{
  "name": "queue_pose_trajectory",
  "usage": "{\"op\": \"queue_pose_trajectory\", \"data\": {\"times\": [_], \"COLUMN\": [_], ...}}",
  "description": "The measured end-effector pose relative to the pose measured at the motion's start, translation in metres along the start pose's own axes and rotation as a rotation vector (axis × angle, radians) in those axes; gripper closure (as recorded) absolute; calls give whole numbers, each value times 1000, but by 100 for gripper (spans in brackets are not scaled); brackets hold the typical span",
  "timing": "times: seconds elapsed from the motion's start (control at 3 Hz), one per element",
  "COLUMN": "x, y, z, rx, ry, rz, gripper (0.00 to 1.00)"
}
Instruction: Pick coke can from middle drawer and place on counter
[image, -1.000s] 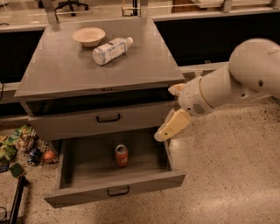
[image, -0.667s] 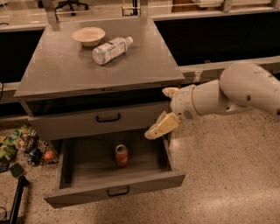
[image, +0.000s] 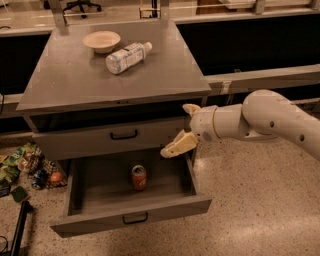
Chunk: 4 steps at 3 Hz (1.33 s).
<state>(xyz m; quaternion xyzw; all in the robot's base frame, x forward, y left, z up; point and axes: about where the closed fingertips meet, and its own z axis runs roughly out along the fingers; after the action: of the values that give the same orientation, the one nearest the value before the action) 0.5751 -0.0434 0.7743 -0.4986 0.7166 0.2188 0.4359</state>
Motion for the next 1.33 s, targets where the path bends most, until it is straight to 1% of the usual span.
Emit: {"op": "queue_pose_trajectory", "data": {"times": [0.33, 0.67, 1.0, 1.33], "x": [40, 77, 123, 167], "y": [26, 37, 41, 51], "z": [23, 48, 93, 139], "rx": [5, 69, 139, 111], "ry": [17, 6, 31, 21], "rz": [99, 164, 197, 224], "gripper": [0, 0, 0, 0]}}
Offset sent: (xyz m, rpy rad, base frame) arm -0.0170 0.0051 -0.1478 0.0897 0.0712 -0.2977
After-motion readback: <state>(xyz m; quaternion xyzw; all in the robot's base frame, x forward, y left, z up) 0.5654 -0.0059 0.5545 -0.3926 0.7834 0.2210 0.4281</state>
